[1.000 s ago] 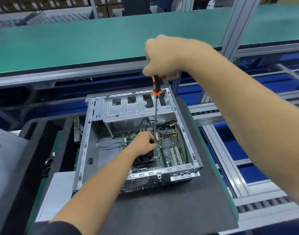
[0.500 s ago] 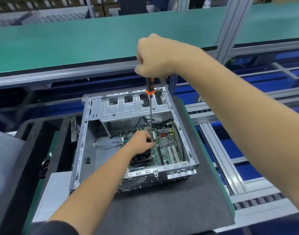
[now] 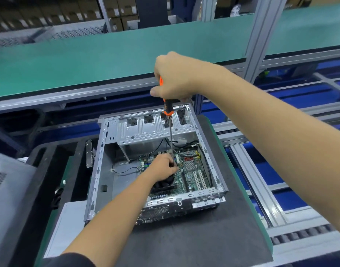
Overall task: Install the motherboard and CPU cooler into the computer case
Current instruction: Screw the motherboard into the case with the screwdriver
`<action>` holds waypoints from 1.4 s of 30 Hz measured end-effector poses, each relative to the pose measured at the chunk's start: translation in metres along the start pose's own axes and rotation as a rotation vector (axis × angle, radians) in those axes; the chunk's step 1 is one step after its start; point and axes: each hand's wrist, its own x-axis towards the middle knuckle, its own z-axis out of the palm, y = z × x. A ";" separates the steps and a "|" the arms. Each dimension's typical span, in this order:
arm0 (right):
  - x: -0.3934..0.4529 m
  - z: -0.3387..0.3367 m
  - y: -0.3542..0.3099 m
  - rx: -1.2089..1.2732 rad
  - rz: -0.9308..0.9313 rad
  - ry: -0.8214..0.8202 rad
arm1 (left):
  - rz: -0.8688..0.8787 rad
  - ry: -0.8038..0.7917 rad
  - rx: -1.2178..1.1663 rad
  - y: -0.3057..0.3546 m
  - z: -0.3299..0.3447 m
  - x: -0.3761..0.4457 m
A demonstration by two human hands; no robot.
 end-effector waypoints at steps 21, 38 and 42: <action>0.014 -0.008 -0.048 0.353 -0.207 0.152 | 0.000 0.077 -0.059 -0.043 -0.060 -0.060; 0.025 0.034 -0.078 0.364 -0.255 0.040 | -0.043 -0.101 -0.039 -0.050 -0.052 -0.081; 0.023 0.034 -0.078 0.385 -0.256 0.018 | -0.051 -0.083 -0.013 -0.049 -0.047 -0.080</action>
